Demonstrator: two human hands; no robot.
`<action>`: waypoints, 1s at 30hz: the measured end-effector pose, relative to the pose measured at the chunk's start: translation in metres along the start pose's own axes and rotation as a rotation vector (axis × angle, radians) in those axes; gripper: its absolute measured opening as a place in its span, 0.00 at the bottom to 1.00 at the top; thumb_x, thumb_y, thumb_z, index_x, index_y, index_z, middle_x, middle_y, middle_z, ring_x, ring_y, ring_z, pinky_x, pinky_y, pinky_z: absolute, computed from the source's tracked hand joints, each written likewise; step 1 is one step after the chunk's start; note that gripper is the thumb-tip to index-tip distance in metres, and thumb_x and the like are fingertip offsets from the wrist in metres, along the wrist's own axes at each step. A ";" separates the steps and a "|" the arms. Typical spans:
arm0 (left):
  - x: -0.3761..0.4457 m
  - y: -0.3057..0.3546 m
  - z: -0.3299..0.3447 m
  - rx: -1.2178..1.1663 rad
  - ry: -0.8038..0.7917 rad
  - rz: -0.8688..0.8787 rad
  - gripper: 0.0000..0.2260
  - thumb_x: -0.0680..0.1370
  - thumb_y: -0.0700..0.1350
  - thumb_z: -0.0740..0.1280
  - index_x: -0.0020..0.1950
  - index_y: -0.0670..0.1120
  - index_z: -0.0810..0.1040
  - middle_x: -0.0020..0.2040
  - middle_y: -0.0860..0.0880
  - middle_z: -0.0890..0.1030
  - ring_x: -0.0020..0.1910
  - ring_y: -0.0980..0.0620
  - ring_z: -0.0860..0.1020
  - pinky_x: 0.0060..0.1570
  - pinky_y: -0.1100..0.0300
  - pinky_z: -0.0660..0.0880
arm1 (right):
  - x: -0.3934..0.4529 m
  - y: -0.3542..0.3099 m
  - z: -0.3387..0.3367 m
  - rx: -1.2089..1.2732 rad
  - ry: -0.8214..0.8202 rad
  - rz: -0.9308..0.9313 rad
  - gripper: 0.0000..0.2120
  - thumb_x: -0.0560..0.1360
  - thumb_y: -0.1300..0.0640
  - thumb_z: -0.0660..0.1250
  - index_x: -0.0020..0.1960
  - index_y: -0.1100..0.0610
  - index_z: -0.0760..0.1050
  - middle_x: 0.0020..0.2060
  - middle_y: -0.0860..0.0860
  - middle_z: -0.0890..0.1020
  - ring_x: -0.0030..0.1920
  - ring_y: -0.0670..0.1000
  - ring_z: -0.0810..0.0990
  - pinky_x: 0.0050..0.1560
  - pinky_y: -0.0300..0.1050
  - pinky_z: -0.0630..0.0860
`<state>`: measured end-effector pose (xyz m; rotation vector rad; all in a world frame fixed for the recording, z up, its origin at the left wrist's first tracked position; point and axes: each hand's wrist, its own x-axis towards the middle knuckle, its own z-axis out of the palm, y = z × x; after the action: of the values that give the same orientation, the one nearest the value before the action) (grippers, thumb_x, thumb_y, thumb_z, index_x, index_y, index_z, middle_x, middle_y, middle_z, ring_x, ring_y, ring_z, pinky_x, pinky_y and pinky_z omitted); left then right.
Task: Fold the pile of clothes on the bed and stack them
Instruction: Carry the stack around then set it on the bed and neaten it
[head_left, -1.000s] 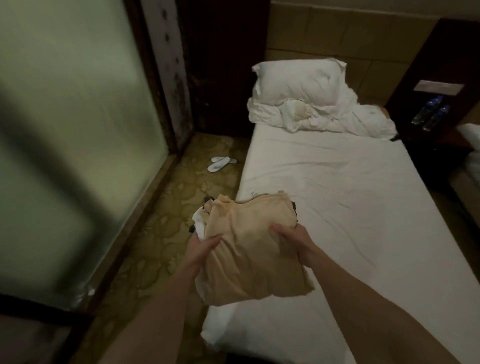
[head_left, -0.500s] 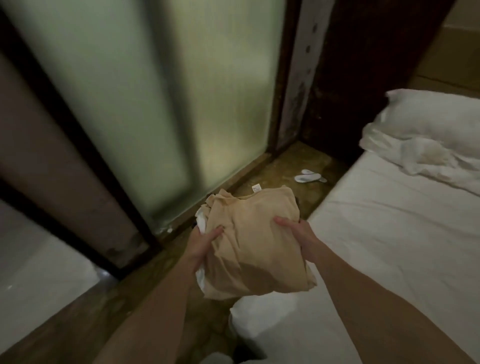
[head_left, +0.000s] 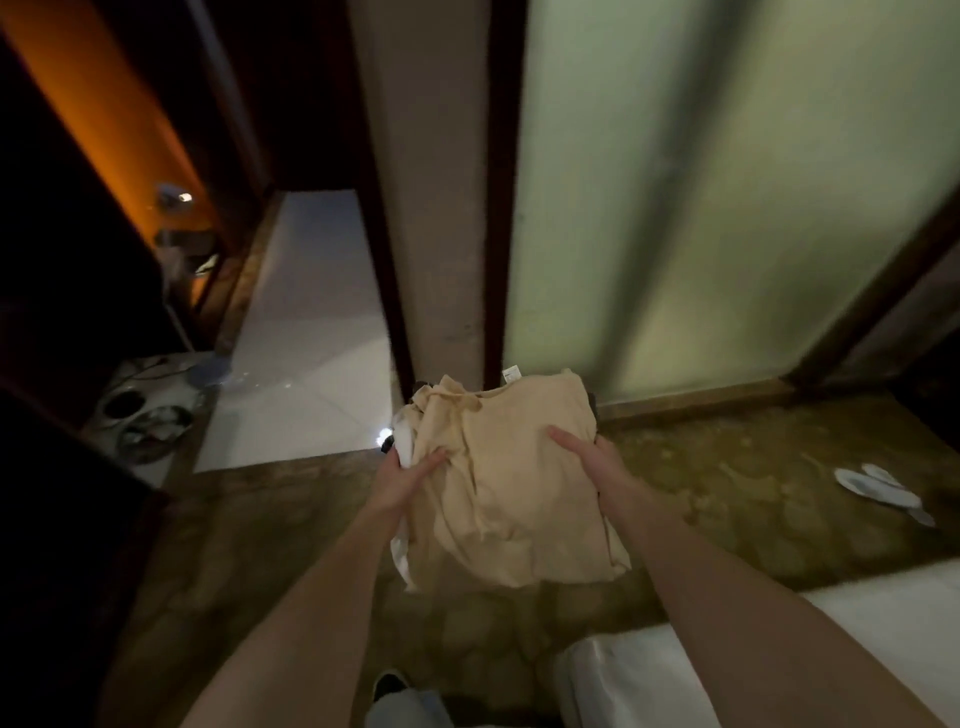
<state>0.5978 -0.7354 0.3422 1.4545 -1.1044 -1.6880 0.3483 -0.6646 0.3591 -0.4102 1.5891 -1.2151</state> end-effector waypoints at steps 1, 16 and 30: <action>0.005 0.004 -0.021 -0.014 0.025 0.004 0.31 0.67 0.54 0.80 0.66 0.50 0.74 0.56 0.50 0.81 0.52 0.49 0.80 0.49 0.53 0.78 | 0.007 -0.002 0.025 -0.002 -0.029 0.003 0.36 0.67 0.48 0.79 0.70 0.60 0.72 0.59 0.55 0.81 0.55 0.57 0.80 0.58 0.53 0.77; 0.077 0.069 -0.276 0.012 0.263 -0.074 0.25 0.71 0.47 0.78 0.64 0.48 0.74 0.55 0.46 0.81 0.52 0.46 0.81 0.52 0.49 0.80 | 0.085 -0.020 0.326 -0.115 -0.331 0.077 0.30 0.65 0.46 0.80 0.64 0.55 0.78 0.52 0.54 0.85 0.51 0.57 0.84 0.54 0.52 0.79; 0.247 0.132 -0.343 0.017 0.391 -0.039 0.31 0.72 0.44 0.77 0.72 0.42 0.69 0.56 0.49 0.78 0.56 0.47 0.75 0.62 0.49 0.73 | 0.245 -0.083 0.464 -0.203 -0.356 0.052 0.27 0.62 0.44 0.81 0.56 0.53 0.76 0.51 0.52 0.84 0.53 0.55 0.82 0.61 0.56 0.77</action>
<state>0.8837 -1.0739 0.3401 1.7331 -0.8806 -1.3417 0.6288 -1.1146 0.3309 -0.6724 1.4062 -0.8854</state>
